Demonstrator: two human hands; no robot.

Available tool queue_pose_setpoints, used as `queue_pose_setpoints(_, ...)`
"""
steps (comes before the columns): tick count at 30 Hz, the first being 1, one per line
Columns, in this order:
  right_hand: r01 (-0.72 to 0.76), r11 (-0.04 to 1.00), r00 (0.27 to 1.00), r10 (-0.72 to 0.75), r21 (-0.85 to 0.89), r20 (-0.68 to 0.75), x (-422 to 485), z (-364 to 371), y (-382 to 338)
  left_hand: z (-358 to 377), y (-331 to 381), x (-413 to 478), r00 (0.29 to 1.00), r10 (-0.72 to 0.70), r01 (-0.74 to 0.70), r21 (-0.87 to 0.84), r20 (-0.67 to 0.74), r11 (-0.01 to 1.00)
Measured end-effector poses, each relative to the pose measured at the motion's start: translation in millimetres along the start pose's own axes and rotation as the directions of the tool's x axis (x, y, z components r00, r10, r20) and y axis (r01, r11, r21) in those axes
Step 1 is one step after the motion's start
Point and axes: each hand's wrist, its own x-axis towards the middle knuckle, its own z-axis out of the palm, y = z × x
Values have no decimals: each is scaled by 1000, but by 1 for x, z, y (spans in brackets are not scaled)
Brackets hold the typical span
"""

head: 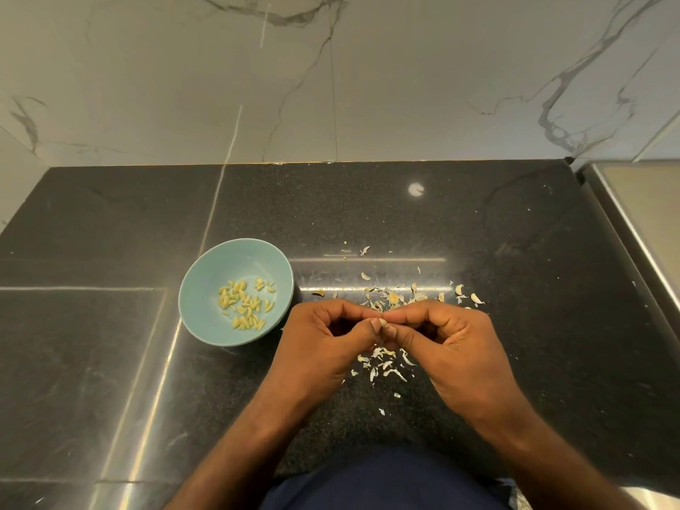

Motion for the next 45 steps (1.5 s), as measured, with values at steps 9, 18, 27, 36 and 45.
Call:
queue_pose_setpoints(9, 15, 999, 998, -13, 40, -56, 1, 3, 0, 4, 2, 0, 999, 36, -36, -6, -21, 999)
queue_pose_setpoints(18, -36, 999, 999, 37, 33, -15, 0, 2, 1, 1, -3, 1, 991, 132, -128, 130, -23, 983)
queue_pose_setpoints(27, -34, 999, 994, 37, 28, -105, 0, 3, -2, 9, -5, -5, 977, 210, -200, 226, -23, 953)
queue_pose_setpoints(36, -98, 991, 991, 105, 95, -80, 4, 4, -3, 14, -3, -8, 987, 160, -151, 187, -30, 971)
queue_pose_setpoints(45, -91, 993, 991, 98, 74, -91, 6, 5, 1, 13, -3, -8, 988, 151, -141, 190, -39, 972)
